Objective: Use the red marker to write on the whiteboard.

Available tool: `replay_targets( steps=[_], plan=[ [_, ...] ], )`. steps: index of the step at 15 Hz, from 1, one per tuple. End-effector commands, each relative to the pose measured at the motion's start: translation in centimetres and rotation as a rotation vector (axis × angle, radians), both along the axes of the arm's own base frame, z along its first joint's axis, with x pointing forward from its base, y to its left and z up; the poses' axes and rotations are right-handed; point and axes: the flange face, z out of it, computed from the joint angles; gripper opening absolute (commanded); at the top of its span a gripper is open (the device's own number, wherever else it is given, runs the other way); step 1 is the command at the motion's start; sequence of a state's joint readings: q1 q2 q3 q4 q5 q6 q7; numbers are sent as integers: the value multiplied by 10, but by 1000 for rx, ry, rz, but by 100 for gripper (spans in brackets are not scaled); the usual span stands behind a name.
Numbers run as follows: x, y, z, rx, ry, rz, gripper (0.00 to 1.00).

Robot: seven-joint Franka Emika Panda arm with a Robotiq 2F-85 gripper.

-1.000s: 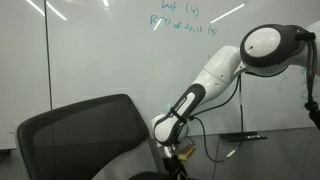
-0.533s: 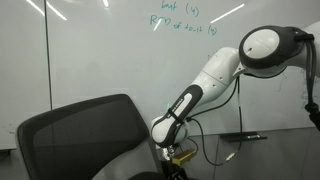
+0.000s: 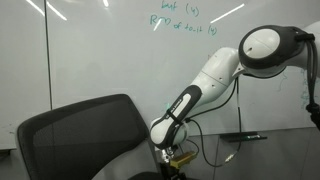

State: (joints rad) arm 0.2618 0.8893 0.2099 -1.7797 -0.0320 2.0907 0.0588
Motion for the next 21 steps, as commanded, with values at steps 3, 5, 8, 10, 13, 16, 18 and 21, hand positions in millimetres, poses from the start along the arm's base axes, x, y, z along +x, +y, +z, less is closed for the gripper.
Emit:
replay_targets(
  steps=[3, 5, 8, 10, 13, 16, 18, 21],
  plan=[
    [-5, 4, -6, -8, -1, 5, 29],
    [-6, 3, -4, -12, 8, 15, 13],
    [-9, 4, 5, -7, 10, 27, 6],
    [-15, 4, 14, -12, 3, 35, 6],
    [-25, 5, 27, -19, -7, 48, 6],
    [-33, -3, 53, -23, -47, 39, 6],
    [-36, -11, 77, -28, -98, 31, 6],
    [-33, -25, 121, -40, -191, -1, 6]
  ],
)
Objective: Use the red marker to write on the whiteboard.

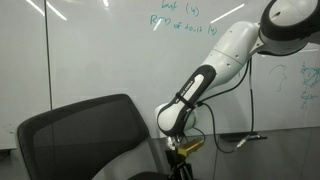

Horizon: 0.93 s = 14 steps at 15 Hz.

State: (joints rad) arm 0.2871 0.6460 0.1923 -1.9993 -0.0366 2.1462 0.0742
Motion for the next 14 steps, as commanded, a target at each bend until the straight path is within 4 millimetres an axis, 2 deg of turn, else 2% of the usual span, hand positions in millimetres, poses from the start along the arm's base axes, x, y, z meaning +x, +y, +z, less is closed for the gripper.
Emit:
replay_targets(
  steps=[1, 8, 14],
  plan=[
    [-6, -24, 66, -22, -127, -44, 6],
    [25, -61, 178, -103, -357, -116, 6],
    [41, -76, 262, -219, -544, -97, 6]
  ],
)
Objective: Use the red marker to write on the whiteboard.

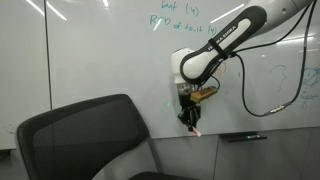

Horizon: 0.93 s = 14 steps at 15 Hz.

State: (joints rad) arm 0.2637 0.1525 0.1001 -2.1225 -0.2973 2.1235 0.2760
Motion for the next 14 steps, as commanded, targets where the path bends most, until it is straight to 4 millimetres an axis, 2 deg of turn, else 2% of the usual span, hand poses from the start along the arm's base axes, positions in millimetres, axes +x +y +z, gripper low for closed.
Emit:
replay_targets(
  steps=[1, 6, 14],
  plan=[
    [5, -7, 51, -81, -102, -17, 6],
    [29, -16, 91, -137, -205, -48, 6],
    [74, -54, 131, -183, -287, -156, 6]
  ],
)
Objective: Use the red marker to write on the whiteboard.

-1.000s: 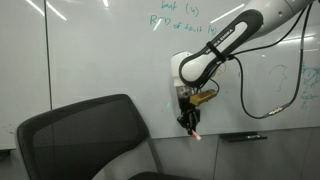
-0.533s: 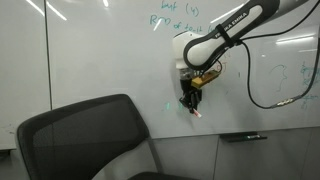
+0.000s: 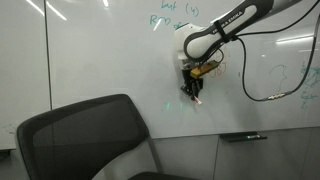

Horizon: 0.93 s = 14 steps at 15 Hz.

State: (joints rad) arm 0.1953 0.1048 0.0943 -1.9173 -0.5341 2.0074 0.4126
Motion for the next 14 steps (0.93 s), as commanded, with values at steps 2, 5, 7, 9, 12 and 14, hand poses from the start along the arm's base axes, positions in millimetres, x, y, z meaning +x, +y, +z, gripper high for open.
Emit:
replay_targets(
  steps=[2, 5, 7, 9, 12, 14],
  plan=[
    [29, -15, 21, -20, -40, -59, 6],
    [31, -17, 25, -25, -41, -83, 6],
    [34, -18, 26, -24, -46, -91, 6],
    [37, -20, 23, -21, -46, -94, 6],
    [42, -24, 15, -16, -42, -102, 6],
    [45, -28, 8, -9, -35, -109, 6]
  ],
)
